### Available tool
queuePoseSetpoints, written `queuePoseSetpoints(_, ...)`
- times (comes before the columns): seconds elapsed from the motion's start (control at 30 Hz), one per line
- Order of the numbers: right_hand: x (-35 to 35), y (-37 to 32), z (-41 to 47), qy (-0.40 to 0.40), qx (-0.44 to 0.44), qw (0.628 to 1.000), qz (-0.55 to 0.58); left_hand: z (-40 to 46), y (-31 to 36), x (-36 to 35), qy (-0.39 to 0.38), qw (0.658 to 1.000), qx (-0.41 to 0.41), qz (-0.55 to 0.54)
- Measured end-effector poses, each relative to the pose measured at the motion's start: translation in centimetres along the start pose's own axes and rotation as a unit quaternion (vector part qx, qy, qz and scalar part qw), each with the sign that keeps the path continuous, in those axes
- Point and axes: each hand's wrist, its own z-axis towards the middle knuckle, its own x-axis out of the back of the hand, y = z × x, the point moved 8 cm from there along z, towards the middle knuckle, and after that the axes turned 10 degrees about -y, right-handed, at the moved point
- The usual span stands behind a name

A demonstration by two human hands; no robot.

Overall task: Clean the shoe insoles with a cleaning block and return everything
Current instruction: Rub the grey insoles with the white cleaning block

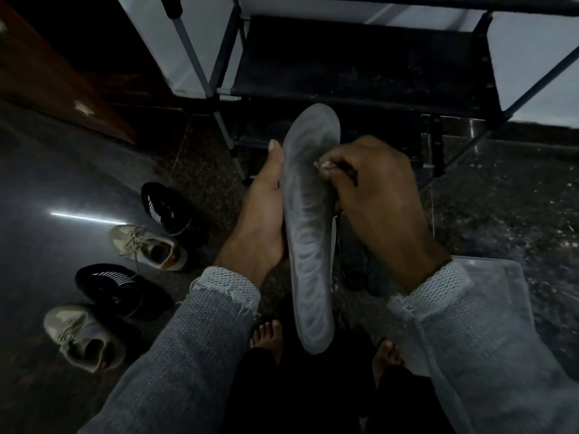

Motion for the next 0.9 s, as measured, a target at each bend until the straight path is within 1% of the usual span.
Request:
queuePoseSetpoints(0.03, -0.1, 0.0, 0.0, -0.001, 0.003, 1.000, -0.007, 0.0, -0.1, 0.0, -0.001, 1.000, 0.002, -0.003)
queuePoseSetpoints(0.07, -0.3, -0.2, 0.0, -0.021, 0.005, 1.000, -0.003, 0.0, -0.1, 0.0, -0.003, 1.000, 0.002, -0.010)
queuePoseSetpoints(0.17, -1.4, -1.3, -0.2, -0.138, 0.015, 0.990, 0.029, 0.0, 0.1, 0.1, -0.007, 0.999, 0.000, -0.042)
queuePoseSetpoints(0.2, -1.7, -1.6, -0.3, -0.167, 0.023, 0.985, 0.037, 0.0, 0.1, 0.2, -0.010, 0.999, 0.002, -0.049)
queuePoseSetpoints(0.23, -1.8, -1.8, -0.3, -0.175, 0.030, 0.983, 0.042, 0.0, 0.1, 0.1, -0.015, 0.998, 0.004, -0.054)
queuePoseSetpoints(0.27, -1.7, -1.6, -0.2, -0.164, 0.029, 0.985, 0.044, -0.1, 0.0, 0.0, -0.017, 0.998, 0.005, -0.058)
queuePoseSetpoints(0.4, 0.0, 0.0, 0.1, -0.020, 0.010, 1.000, 0.009, 0.0, -0.2, -0.5, -0.023, 0.998, 0.006, -0.050)
queuePoseSetpoints(0.43, 0.2, 0.2, 0.1, -0.005, 0.006, 1.000, 0.012, 0.0, -0.3, -0.5, -0.021, 0.999, 0.008, -0.049)
queuePoseSetpoints(0.47, 0.1, 0.2, 0.1, -0.009, -0.002, 1.000, 0.027, -0.1, -0.3, -0.4, -0.021, 0.999, 0.010, -0.048)
queuePoseSetpoints(0.53, -0.7, -0.4, -0.2, -0.056, -0.006, 0.997, 0.056, -0.1, -0.3, -0.3, -0.021, 0.999, 0.015, -0.047)
queuePoseSetpoints(0.6, -1.6, -1.7, -0.4, -0.106, 0.014, 0.992, 0.063, -0.1, -0.1, -0.1, -0.016, 0.998, 0.015, -0.055)
queuePoseSetpoints(0.67, -2.1, -2.2, -0.3, -0.128, 0.027, 0.989, 0.074, -0.2, 0.1, 0.0, -0.011, 0.998, 0.009, -0.060)
queuePoseSetpoints(0.73, -1.7, -1.4, -0.1, -0.109, 0.015, 0.990, 0.084, -0.3, 0.1, -0.2, -0.018, 0.998, 0.010, -0.059)
queuePoseSetpoints(0.83, -0.6, 0.6, 0.0, -0.043, -0.036, 0.994, 0.094, -0.3, 0.0, -0.5, -0.017, 0.999, 0.014, -0.042)
queuePoseSetpoints(0.9, -0.7, 0.6, -0.1, -0.031, -0.045, 0.993, 0.101, -0.3, 0.0, -0.5, -0.015, 0.999, 0.012, -0.047)
